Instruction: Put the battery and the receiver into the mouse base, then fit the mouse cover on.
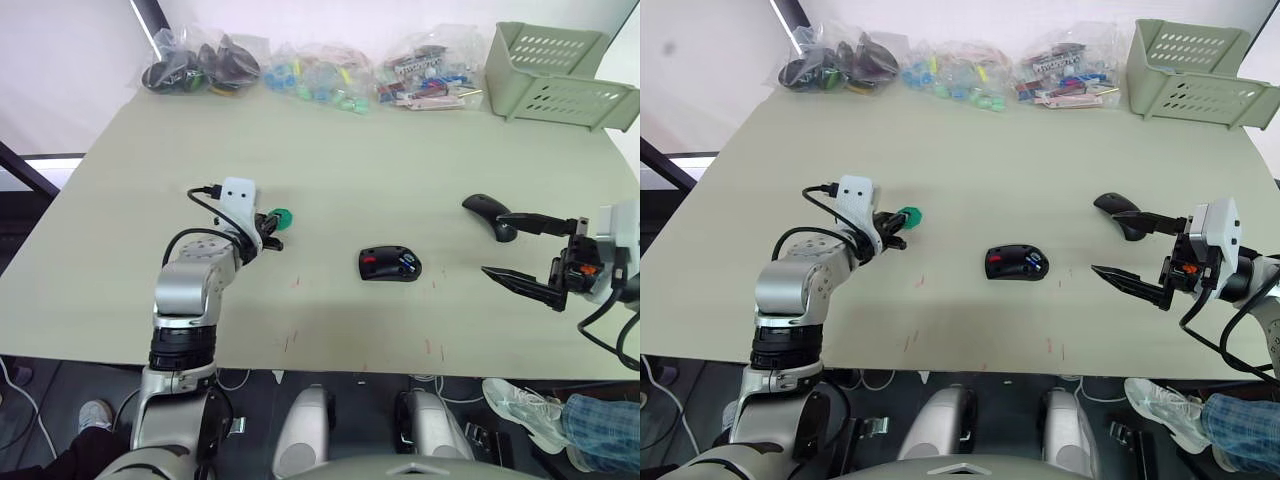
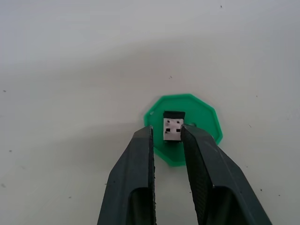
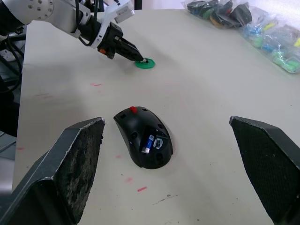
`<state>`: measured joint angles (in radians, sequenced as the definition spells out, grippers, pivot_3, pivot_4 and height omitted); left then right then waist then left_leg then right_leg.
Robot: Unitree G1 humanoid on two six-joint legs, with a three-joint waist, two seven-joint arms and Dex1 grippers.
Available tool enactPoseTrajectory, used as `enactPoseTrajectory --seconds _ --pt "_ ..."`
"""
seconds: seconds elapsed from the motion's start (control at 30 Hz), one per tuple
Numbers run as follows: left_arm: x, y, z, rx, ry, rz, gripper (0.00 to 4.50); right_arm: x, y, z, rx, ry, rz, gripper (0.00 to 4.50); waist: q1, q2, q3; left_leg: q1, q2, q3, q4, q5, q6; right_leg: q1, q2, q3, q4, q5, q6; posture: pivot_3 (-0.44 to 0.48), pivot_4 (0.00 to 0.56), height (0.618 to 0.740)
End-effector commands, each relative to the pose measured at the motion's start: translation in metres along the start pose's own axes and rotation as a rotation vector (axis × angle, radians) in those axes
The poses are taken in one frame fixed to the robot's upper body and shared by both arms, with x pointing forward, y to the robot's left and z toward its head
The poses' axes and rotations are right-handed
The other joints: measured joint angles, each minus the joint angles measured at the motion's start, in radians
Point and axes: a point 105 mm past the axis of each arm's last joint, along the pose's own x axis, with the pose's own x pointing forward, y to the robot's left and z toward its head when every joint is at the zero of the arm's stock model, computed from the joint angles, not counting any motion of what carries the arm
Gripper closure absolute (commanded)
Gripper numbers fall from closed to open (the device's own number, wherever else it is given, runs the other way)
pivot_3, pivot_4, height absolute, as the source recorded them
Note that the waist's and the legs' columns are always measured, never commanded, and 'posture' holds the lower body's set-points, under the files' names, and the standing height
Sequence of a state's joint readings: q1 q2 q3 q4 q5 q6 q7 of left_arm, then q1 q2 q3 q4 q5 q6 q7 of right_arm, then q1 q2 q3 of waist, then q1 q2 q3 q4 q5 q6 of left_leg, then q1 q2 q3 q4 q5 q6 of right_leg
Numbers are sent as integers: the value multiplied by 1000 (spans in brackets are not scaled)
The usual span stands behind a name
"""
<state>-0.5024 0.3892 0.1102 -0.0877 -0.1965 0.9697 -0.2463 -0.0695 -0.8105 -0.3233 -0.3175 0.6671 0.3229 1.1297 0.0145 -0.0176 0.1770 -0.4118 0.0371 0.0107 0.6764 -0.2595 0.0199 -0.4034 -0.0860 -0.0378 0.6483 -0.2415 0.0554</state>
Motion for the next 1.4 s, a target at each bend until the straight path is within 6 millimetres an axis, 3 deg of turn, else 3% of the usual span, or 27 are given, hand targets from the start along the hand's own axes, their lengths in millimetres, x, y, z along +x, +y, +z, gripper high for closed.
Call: enactPoseTrajectory --seconds 0.03,1.4 --pt "-2 2 16 34 -49 3 3513 -3 1 11 -51 -15 4 0 0 0 0 0 0 0 0 0 0 0 0 0 0 0 0 0 150 740" --pt "11 8 10 85 30 -45 3513 0 8 6 -35 -17 -8 0 0 0 0 1 0 1 8 0 0 -1 0 3 11 0 0 0 150 740"
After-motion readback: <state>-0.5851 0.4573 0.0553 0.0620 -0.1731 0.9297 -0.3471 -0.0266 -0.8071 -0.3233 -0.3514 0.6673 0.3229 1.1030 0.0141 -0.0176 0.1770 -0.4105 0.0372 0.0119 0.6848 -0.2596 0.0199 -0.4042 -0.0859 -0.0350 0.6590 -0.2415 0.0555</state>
